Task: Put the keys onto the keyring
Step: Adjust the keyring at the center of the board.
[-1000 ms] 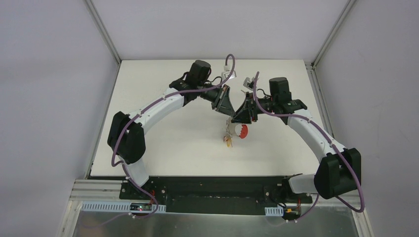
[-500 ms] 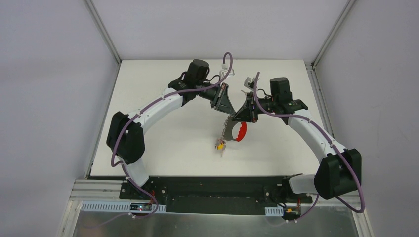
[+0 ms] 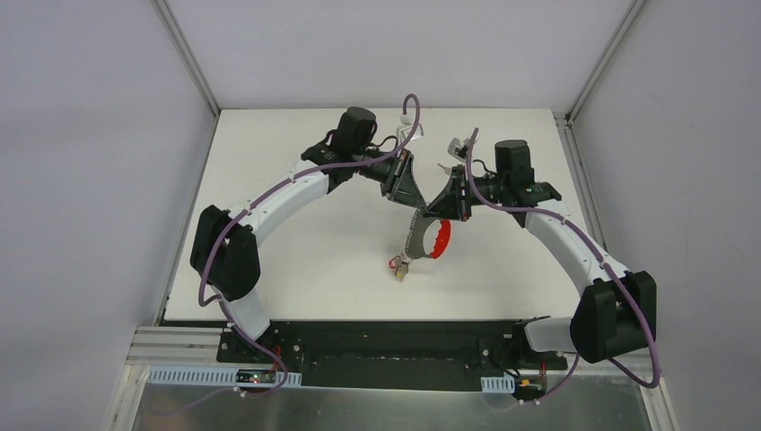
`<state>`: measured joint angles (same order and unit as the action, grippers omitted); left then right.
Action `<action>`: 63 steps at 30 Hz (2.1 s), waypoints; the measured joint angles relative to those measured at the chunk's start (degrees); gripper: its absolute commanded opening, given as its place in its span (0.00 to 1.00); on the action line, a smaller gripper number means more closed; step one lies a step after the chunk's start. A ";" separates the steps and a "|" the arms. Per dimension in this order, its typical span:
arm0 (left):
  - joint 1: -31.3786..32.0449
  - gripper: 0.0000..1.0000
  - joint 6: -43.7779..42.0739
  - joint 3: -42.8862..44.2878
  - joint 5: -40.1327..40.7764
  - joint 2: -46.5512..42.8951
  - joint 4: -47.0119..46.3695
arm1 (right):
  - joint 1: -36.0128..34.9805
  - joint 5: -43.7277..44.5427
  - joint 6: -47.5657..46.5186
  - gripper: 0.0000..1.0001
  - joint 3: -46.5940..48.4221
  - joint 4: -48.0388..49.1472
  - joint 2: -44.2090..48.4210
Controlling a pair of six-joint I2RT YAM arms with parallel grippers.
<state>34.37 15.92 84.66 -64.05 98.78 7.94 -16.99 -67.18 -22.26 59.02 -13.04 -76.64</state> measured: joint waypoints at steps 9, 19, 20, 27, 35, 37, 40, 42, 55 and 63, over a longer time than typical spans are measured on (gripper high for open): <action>-0.11 0.27 -3.45 0.59 0.11 -0.04 4.74 | 0.22 -0.61 0.72 0.00 -0.57 0.44 0.00; -0.35 0.13 -4.87 1.33 1.46 -0.46 6.19 | 0.63 -0.98 2.86 0.00 -0.94 2.16 0.00; -0.35 0.13 -4.90 1.55 1.62 -0.46 6.36 | 0.66 -1.01 3.06 0.00 -0.98 2.45 0.00; -0.26 0.11 -4.94 2.82 2.12 -0.46 7.89 | 0.68 -0.94 3.87 0.00 -1.20 3.89 -0.04; -0.31 0.08 -4.94 4.26 3.08 -0.46 8.90 | 0.66 -0.92 4.33 0.00 -1.20 4.42 -0.33; -0.31 0.08 -4.94 4.57 3.17 -0.46 8.94 | 0.63 -0.92 4.33 0.00 -1.20 4.42 -0.35; -0.31 0.10 -4.94 5.09 3.28 -0.44 9.07 | 0.63 -0.90 4.33 0.00 -1.20 4.44 -0.35; -0.28 0.13 -4.96 5.25 3.30 -0.44 9.14 | 0.63 -0.92 4.37 0.00 -1.20 4.42 -0.35; 1.73 0.24 -12.74 6.32 6.80 -0.44 17.62 | 0.63 -0.76 5.40 0.00 -1.20 4.52 -1.01; 2.82 0.24 -16.31 9.51 9.09 -0.44 20.83 | 0.63 -0.79 5.79 0.00 -1.20 4.68 -1.11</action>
<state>37.19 -0.38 94.17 -54.96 98.35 28.77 -16.36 -67.96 -16.47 57.82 -8.36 -77.76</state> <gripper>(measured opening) 0.244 0.015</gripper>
